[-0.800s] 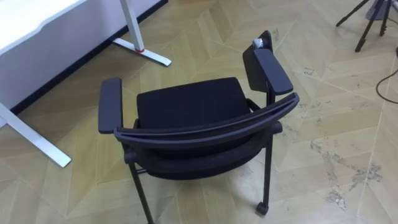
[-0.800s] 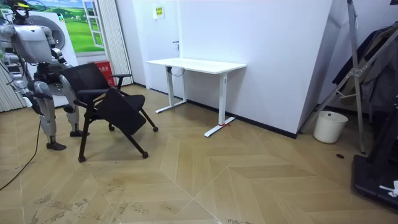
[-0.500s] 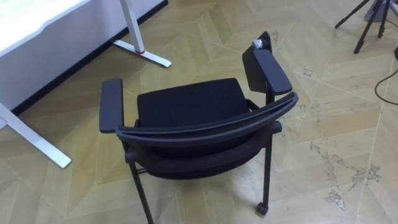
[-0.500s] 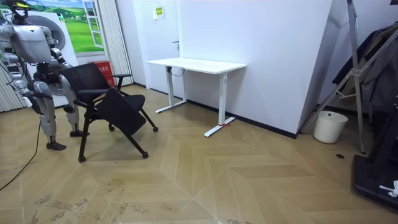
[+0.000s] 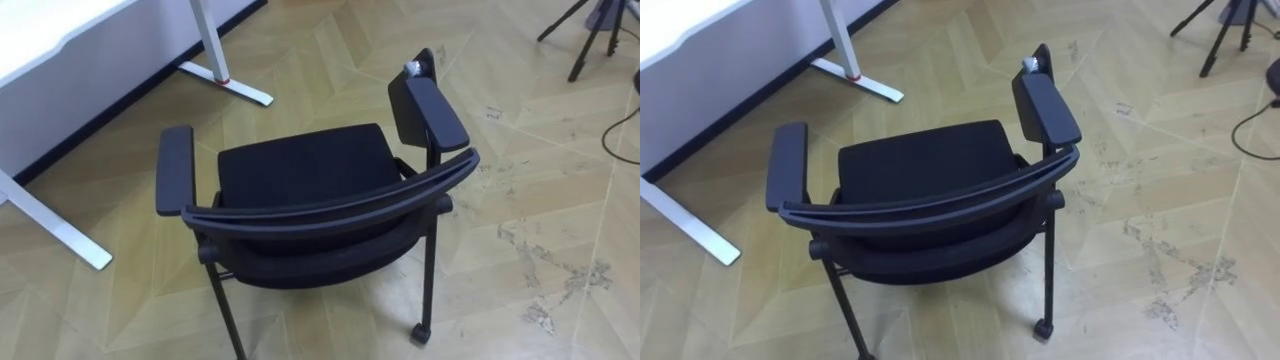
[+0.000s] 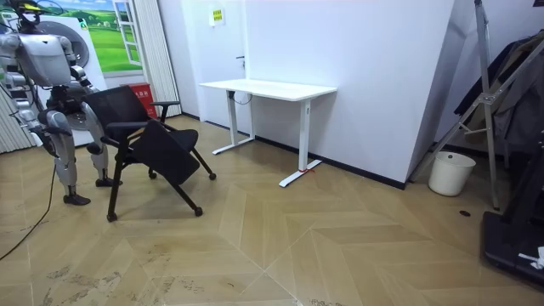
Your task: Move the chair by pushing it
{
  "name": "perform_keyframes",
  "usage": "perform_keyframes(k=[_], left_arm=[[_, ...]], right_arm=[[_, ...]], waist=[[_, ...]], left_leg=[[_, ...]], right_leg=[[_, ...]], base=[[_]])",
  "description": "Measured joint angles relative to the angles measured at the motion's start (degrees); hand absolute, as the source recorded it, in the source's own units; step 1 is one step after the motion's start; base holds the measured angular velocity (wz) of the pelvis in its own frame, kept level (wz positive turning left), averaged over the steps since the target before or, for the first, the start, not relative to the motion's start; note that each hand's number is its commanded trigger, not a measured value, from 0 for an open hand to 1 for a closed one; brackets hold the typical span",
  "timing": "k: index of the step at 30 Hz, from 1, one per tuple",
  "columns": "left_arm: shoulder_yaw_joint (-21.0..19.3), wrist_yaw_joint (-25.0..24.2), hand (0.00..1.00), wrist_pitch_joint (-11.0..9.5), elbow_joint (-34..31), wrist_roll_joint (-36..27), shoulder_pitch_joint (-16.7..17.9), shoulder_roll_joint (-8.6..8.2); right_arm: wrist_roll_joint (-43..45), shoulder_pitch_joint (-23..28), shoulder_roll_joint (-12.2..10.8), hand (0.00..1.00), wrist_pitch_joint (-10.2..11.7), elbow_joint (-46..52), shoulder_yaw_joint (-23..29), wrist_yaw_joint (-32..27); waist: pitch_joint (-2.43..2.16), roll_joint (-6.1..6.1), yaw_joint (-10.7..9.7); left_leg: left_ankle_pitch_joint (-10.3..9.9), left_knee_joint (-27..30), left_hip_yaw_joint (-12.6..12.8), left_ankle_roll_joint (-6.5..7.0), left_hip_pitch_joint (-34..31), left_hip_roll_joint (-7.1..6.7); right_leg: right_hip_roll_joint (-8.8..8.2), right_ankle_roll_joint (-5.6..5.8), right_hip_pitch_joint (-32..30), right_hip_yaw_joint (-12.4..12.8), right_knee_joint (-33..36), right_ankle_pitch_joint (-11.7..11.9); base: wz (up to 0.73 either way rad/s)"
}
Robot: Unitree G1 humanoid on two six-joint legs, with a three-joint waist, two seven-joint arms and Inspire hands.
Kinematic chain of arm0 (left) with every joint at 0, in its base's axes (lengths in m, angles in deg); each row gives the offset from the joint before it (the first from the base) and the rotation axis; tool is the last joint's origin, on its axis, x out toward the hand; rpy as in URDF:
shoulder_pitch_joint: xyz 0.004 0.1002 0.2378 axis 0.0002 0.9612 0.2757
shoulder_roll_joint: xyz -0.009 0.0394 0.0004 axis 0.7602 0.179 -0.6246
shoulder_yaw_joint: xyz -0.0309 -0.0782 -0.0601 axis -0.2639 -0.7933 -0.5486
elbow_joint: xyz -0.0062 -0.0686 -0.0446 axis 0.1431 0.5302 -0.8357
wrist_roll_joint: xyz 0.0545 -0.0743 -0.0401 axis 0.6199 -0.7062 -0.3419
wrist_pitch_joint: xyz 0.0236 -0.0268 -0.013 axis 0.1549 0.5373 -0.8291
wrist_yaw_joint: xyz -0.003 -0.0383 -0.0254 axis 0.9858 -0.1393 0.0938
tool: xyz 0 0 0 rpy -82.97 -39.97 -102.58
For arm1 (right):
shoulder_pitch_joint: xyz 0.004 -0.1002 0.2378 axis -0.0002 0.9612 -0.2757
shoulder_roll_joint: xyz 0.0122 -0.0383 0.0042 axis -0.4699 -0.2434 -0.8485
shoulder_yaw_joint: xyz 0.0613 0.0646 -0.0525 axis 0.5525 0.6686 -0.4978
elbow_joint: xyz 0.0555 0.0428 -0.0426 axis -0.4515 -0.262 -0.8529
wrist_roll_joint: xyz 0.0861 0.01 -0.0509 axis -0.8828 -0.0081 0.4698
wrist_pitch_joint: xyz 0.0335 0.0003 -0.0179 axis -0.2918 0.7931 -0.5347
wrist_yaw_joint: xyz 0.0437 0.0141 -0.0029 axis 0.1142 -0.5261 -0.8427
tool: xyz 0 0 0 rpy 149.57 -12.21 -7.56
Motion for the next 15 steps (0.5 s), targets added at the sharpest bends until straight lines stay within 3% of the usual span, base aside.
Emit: perform_keyframes(k=[15], left_arm=[[-0.16, 0.01, 0.0, -0.79, -0.01, -0.59, 0.71, 0.0]], right_arm=[[-0.01, -0.13, 0.06, 0.0, 0.0, -0.01, -0.09, -0.02]], waist=[[0.01, 0.0, 0.2]], left_leg=[[0.0, 0.08, -0.2, 0.0, 0.01, 0.0]], right_leg=[[-0.05, 0.0, 0.29, -0.73, -0.08, 0.0]], base=[[0.01]])
